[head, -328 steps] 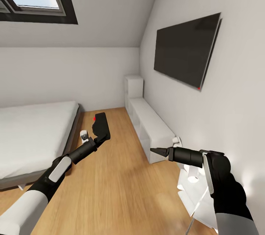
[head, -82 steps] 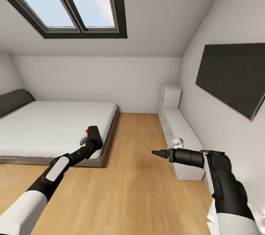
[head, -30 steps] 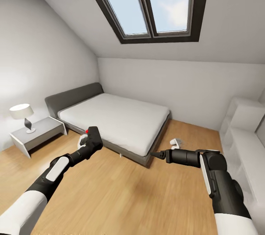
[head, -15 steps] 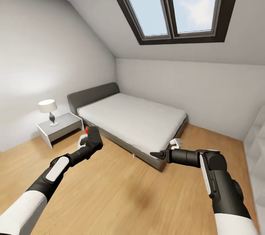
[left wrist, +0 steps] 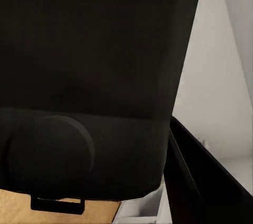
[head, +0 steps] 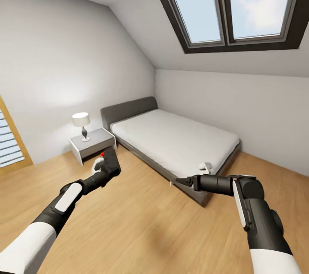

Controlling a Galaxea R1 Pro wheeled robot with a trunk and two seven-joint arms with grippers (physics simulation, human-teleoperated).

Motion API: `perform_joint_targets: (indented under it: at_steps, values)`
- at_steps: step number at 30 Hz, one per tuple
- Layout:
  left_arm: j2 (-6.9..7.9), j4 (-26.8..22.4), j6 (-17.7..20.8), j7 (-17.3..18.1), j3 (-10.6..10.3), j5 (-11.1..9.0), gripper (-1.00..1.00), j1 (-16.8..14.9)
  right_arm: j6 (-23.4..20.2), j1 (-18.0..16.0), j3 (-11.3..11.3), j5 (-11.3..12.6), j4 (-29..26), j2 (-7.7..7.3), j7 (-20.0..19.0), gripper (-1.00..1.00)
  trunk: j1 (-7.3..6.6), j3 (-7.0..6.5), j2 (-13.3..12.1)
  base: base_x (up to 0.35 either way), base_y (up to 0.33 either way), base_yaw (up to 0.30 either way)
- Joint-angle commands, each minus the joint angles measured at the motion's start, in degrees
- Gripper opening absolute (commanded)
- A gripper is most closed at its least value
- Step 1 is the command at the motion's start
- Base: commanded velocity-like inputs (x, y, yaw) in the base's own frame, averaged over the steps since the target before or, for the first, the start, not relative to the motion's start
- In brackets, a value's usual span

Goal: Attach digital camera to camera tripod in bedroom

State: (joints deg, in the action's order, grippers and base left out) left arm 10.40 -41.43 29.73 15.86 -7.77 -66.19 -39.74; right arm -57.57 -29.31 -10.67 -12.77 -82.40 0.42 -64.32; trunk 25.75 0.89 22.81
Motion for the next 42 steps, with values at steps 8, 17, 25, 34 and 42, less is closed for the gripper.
perform_joint_targets:
  at_steps: [8, 17, 25, 34, 42]
  values:
    - [-2.70, 5.72, -0.77, -13.16, -1.14, 6.73, -1.00, -0.07, -0.28, -0.05, -0.69, -5.97, 7.33, -0.16, 3.90, 1.00, 0.03, -0.13, 0.11, 0.000, 0.000, 0.300]
    - [-3.80, 14.22, -0.94, -21.36, -1.28, 16.10, -1.00, -0.07, 2.03, -0.06, -2.37, -11.82, 26.86, -0.23, 22.67, 1.00, 0.03, -0.37, 0.11, 0.000, 0.000, 0.300]
    - [-4.65, 35.09, -9.39, -21.50, -1.13, 17.34, -1.00, -0.06, 14.74, -0.05, -10.84, -12.50, 46.58, -2.97, 38.89, 1.00, 0.03, -0.57, 0.11, 0.000, 0.000, 0.300]
    - [-6.90, 41.17, -19.39, -21.34, -1.18, 17.32, -1.00, 3.92, 40.21, -0.05, -15.61, -12.45, 77.13, -11.66, 45.65, 1.00, 0.03, -0.62, 0.11, 0.000, 0.000, 0.299]
    - [-7.31, 41.28, -19.93, -21.37, -1.19, 17.29, -1.00, 4.22, 43.66, -0.05, -15.50, -12.80, 79.74, -12.09, 45.26, 1.00, 0.03, -0.62, 0.11, 0.000, 0.000, 0.292]
